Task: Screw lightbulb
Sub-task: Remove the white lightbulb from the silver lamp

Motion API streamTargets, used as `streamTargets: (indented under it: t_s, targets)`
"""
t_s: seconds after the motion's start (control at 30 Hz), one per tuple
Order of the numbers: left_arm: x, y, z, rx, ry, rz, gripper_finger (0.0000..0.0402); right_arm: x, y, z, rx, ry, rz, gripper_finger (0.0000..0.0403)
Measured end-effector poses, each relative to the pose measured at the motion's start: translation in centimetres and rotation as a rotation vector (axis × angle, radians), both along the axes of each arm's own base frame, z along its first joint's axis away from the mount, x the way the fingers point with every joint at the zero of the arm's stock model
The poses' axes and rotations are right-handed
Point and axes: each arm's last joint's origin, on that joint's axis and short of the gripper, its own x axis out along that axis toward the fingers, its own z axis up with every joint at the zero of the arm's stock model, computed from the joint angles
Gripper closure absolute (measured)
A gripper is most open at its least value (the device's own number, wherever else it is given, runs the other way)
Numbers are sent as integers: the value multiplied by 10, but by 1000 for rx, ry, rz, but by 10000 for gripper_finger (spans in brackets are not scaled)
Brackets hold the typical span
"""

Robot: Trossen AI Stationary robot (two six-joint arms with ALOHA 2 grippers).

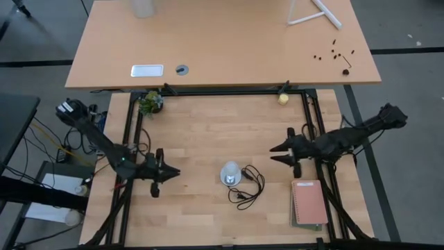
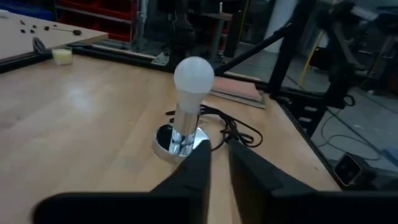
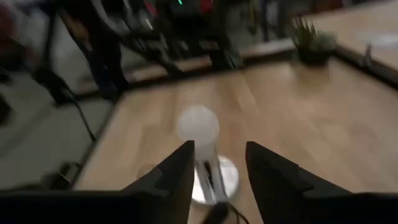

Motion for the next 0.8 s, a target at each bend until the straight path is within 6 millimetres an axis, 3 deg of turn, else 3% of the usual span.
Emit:
streamTargets:
  t_s: [0.33, 0.63, 0.8]
  targets:
    - [30, -27, -2, 101, 95, 49, 246, 59, 22, 37, -35, 318, -58, 229]
    - [59, -51, -9, 144, 113, 139, 234, 96, 33, 50, -96, 528, -84, 212]
    - [87, -59, -13, 209, 141, 216, 234, 112, 39, 55, -80, 607, -65, 187]
